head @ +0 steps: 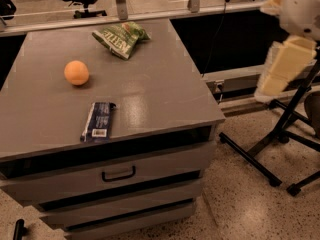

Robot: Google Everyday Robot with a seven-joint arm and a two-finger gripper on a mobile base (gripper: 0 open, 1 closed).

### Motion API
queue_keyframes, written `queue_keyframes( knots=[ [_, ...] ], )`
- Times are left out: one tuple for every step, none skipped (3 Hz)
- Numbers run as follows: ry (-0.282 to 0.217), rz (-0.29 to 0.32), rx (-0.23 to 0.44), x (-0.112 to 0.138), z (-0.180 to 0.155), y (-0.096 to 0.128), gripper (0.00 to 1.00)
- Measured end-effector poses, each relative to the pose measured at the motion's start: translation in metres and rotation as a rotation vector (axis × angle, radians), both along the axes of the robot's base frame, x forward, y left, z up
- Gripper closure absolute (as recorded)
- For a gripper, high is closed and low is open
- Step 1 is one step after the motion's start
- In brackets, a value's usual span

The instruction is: Pick green jalapeno chip bag

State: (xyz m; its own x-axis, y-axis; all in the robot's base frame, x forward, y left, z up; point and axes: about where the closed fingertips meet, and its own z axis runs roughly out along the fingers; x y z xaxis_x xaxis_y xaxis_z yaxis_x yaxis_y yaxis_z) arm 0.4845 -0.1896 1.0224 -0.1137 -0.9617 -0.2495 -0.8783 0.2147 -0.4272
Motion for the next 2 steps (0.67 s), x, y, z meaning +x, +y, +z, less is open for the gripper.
queue_keyframes(
  knots=[
    [-0.140, 0.049, -0.007, 0.047, 0.046, 0.037, 0.00],
    [-0.207, 0.107, 0.035, 0.094, 0.076, 0.079, 0.00]
  ],
)
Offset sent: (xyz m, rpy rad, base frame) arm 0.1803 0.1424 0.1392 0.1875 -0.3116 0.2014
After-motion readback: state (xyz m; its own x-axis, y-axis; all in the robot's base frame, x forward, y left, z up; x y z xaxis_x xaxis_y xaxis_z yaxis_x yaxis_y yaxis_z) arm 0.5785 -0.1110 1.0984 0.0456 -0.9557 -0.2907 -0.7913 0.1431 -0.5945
